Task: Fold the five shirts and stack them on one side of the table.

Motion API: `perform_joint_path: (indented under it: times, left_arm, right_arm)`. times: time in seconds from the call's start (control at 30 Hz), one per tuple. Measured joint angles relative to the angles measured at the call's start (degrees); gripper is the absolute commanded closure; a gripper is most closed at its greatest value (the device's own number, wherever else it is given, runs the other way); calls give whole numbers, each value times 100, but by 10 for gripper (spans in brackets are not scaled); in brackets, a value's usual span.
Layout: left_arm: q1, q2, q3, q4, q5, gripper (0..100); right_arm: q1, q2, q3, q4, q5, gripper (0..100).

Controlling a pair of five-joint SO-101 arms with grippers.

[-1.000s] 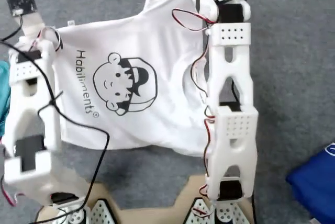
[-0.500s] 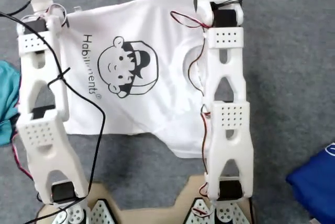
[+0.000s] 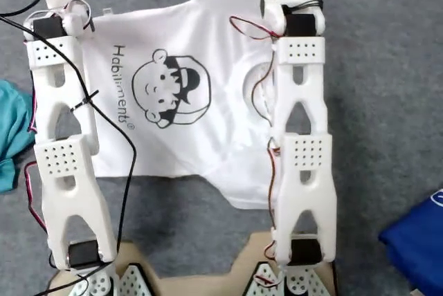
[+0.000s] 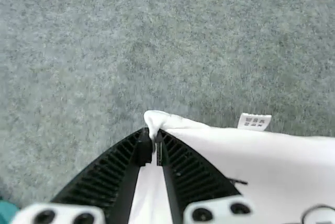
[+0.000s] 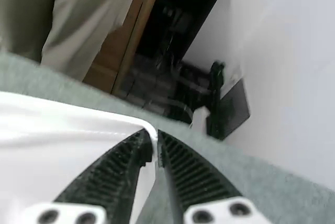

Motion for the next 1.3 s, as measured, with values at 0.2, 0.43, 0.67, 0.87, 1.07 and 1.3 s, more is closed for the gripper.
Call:
perform_joint_path:
  times: [0.2,0.43,0.67,0.87,1.07,1.3]
  left_arm:
    - [0,0,-114,712,0,981]
    - [0,0,-149,1873,0,981]
    - [0,0,-149,2576,0,981]
    - [0,0,-149,2875,18,981]
    - [0,0,-149,2910,229,981]
    - [0,-18,-62,2910,229,981]
  right_arm:
    - [0,-9,0,914,0,993]
    - [0,-264,-53,2629,79,993]
    - [-281,-730,-53,4352,360,993]
    - [-281,-782,-62,5037,211,993]
    - [-281,-782,-62,5380,114,994]
    - [-281,-782,-62,5389,105,994]
